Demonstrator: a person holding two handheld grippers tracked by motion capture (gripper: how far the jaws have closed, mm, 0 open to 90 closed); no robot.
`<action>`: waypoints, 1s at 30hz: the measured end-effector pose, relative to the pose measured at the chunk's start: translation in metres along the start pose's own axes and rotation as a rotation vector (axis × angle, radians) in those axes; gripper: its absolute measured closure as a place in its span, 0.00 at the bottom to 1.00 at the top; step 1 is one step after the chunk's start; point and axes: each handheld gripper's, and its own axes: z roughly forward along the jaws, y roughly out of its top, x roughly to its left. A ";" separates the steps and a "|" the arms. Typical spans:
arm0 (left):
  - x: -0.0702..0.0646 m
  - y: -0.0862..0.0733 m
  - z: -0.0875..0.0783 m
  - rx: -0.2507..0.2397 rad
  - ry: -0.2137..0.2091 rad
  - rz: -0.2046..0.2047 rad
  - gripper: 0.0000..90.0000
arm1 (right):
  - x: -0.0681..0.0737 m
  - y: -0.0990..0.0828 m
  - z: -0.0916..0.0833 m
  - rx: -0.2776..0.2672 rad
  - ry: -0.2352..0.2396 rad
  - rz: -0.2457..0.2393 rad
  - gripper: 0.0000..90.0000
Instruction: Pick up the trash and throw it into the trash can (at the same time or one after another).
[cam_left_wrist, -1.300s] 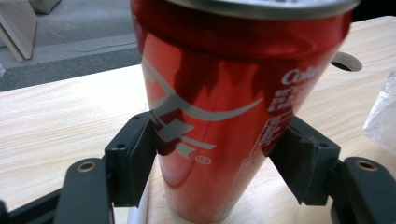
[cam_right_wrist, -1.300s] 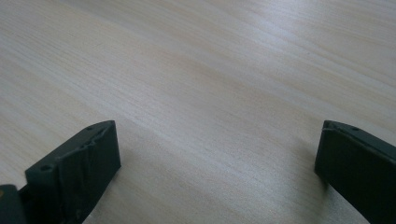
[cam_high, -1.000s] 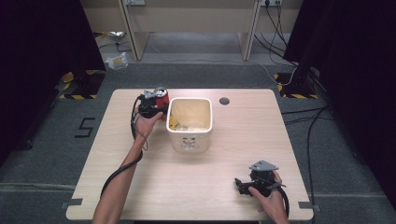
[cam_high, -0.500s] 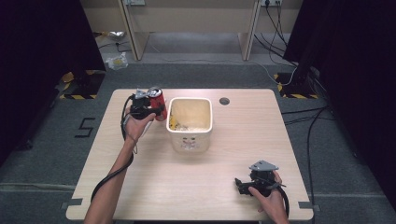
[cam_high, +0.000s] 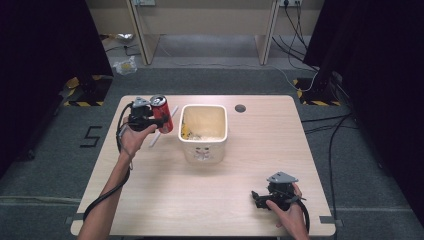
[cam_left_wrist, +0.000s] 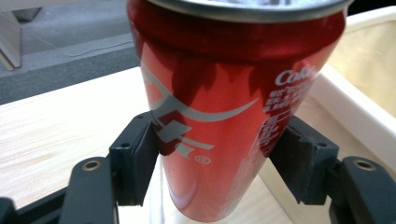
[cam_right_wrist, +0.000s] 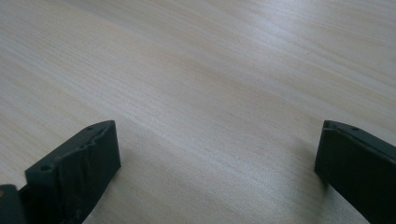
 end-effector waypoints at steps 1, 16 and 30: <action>-0.001 0.001 -0.003 0.002 -0.006 0.004 0.38 | 0.000 0.000 0.000 0.000 0.000 0.000 0.00; -0.013 0.019 -0.048 -0.013 -0.066 0.050 0.38 | 0.000 0.000 0.000 -0.001 0.000 -0.002 0.00; -0.028 0.032 -0.068 -0.032 -0.121 0.083 0.38 | 0.000 0.000 0.000 -0.001 0.000 -0.001 0.00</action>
